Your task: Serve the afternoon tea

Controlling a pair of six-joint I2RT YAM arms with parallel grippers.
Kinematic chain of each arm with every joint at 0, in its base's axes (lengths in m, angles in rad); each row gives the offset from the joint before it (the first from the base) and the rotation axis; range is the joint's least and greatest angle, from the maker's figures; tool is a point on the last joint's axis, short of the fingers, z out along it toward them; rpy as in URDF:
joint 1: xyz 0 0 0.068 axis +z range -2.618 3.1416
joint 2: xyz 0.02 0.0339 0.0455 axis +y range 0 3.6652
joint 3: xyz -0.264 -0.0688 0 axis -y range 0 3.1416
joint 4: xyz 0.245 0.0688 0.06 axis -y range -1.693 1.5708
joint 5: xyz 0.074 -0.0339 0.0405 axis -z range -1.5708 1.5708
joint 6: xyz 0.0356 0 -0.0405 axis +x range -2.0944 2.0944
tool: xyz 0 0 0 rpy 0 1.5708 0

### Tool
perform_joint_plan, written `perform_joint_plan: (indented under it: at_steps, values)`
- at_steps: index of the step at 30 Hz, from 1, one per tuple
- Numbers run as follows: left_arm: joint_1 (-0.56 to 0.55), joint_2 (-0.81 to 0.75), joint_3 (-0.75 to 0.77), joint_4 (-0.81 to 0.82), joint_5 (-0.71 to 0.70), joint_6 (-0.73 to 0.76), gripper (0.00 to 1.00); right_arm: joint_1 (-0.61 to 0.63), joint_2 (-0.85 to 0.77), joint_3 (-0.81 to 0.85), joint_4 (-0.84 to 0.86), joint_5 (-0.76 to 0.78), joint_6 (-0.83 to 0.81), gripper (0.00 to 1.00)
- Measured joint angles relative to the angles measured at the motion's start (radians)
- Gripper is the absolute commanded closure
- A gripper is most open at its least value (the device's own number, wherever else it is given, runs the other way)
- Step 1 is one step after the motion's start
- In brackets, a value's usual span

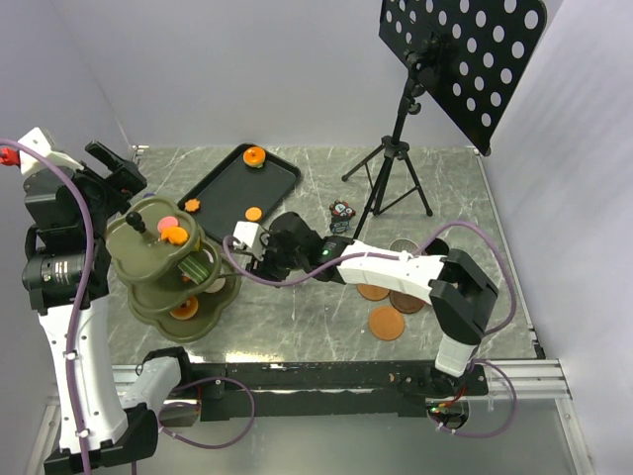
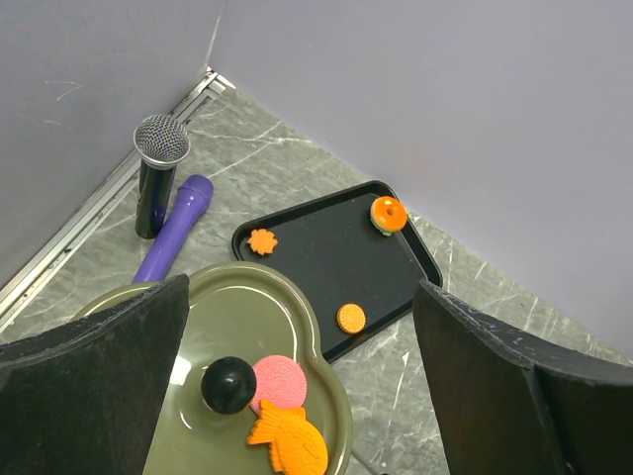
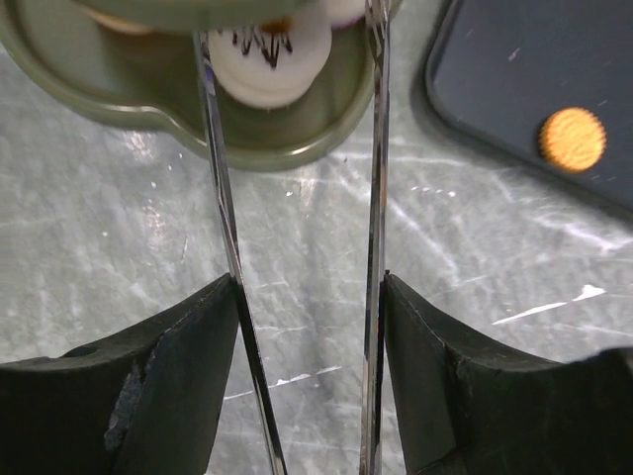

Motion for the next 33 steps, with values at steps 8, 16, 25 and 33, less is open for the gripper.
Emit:
perform_joint_plan:
  at_steps: [8, 16, 25, 33]
  values:
    - [0.001, -0.005, 0.0, 0.0, 0.0, 0.0, 0.0, 0.0, -0.061, -0.021, 0.001, 0.049, 0.013, 0.38]
    - [0.001, -0.008, 0.0, 0.0, -0.001, 0.0, 0.0, -0.029, -0.058, -0.028, -0.022, 0.233, 0.03, 0.39]
    - [0.001, -0.023, 0.0, 0.0, -0.005, 0.001, 0.0, -0.116, 0.083, 0.151, -0.112, 0.322, 0.049, 0.41]
    - [0.002, -0.034, -0.004, 0.001, -0.006, 0.004, 0.0, -0.154, 0.233, 0.365, -0.275, 0.334, 0.052, 0.41]
